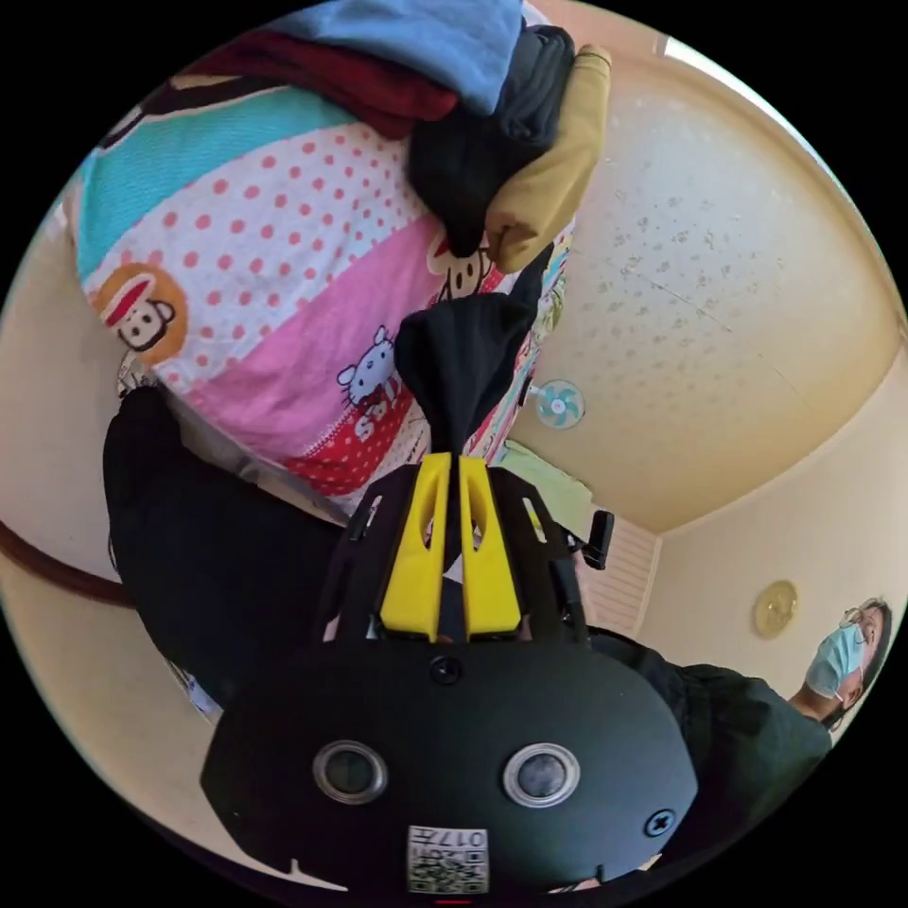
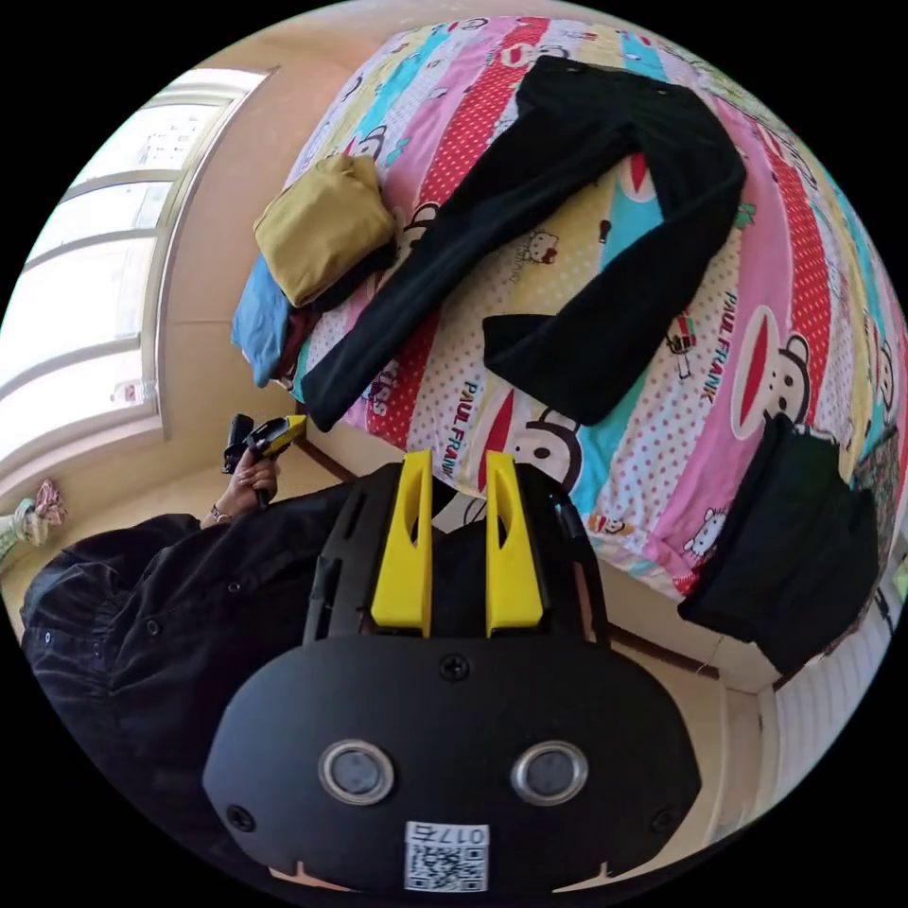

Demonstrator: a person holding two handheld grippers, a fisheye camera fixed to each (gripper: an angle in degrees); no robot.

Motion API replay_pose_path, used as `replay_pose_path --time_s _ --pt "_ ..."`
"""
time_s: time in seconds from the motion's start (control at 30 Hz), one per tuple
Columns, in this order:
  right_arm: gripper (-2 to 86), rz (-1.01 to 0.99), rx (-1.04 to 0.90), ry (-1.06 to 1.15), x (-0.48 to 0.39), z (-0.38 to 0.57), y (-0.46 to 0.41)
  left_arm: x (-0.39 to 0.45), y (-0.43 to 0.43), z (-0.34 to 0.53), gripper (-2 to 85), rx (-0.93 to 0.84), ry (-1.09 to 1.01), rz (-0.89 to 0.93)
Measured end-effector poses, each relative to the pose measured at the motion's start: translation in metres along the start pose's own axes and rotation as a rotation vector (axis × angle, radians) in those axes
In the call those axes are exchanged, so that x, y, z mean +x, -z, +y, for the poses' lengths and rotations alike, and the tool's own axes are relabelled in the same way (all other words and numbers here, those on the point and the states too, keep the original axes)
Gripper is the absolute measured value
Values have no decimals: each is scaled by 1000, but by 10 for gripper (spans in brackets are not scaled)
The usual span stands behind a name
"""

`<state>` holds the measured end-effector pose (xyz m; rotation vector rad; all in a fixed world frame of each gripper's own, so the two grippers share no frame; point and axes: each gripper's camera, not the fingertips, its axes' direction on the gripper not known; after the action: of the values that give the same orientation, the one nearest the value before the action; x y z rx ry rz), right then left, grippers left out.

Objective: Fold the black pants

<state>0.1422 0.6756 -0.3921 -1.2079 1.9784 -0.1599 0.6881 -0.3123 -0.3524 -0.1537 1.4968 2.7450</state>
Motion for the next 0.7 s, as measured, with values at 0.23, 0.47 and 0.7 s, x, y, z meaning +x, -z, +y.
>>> replay_pose_path --time_s 0.23,0.47,0.7 --pt "105 90 -124 334 -50 -108 -38 -51 8 115 -9 315 103 90" --pt "115 487 -421 672 -69 -159 -150 -47 -47 209 -9 366 23 48" --pt "55 742 -453 926 -64 -87 -168 27 -151 277 11 236 -347 -477"
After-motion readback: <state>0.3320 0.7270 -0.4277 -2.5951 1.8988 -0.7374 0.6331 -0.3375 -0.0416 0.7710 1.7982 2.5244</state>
